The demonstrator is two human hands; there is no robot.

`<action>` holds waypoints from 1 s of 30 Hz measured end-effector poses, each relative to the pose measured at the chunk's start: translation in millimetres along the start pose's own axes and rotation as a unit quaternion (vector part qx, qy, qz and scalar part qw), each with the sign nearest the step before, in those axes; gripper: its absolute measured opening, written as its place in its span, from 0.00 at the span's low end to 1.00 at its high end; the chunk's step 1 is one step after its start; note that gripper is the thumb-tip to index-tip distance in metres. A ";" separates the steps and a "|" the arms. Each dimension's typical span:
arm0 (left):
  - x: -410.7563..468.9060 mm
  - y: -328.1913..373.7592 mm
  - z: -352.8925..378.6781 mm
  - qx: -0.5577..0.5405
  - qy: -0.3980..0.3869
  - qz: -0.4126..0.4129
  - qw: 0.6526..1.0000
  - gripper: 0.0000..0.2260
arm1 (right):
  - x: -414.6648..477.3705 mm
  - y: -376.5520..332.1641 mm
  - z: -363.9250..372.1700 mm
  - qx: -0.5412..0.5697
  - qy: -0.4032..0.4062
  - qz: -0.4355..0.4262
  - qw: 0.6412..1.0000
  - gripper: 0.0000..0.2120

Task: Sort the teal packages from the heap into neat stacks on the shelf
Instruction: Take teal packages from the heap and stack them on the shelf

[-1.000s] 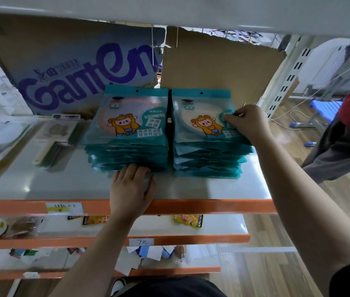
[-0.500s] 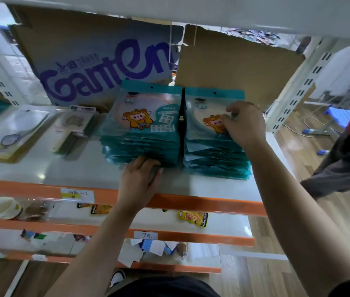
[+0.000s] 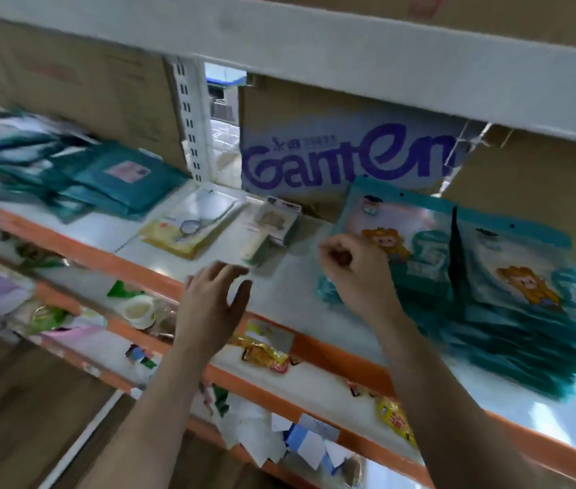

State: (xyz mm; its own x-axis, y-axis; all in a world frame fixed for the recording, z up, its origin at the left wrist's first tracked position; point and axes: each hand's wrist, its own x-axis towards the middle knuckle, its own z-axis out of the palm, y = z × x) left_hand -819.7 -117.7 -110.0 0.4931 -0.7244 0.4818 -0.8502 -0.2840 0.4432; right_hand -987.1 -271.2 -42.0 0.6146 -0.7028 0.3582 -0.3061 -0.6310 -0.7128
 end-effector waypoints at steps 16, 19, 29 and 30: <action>23.1 -229.3 -150.0 0.054 -0.026 -0.036 0.998 0.20 | 51.2 -137.5 236.5 0.066 -0.023 0.079 0.994 0.06; 33.1 -256.4 -157.3 0.060 -0.024 -0.046 0.997 0.16 | 65.6 -146.7 259.3 0.069 -0.033 0.079 0.994 0.07; 87.4 -342.2 -153.0 0.081 -0.024 -0.046 0.995 0.18 | 148.3 -150.9 335.6 0.067 -0.034 0.074 0.994 0.08; 96.5 -349.3 -153.6 0.082 -0.019 -0.045 0.995 0.18 | 158.5 -151.5 342.4 0.067 -0.038 0.074 0.994 0.08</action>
State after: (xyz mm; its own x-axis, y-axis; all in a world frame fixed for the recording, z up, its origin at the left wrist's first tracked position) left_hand -446.9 8.1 -102.2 0.5642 -0.7131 0.4161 -0.8230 -0.4454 0.3526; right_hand -594.3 -174.6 -83.7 0.6250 -0.7543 0.2009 -0.2998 -0.4695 -0.8305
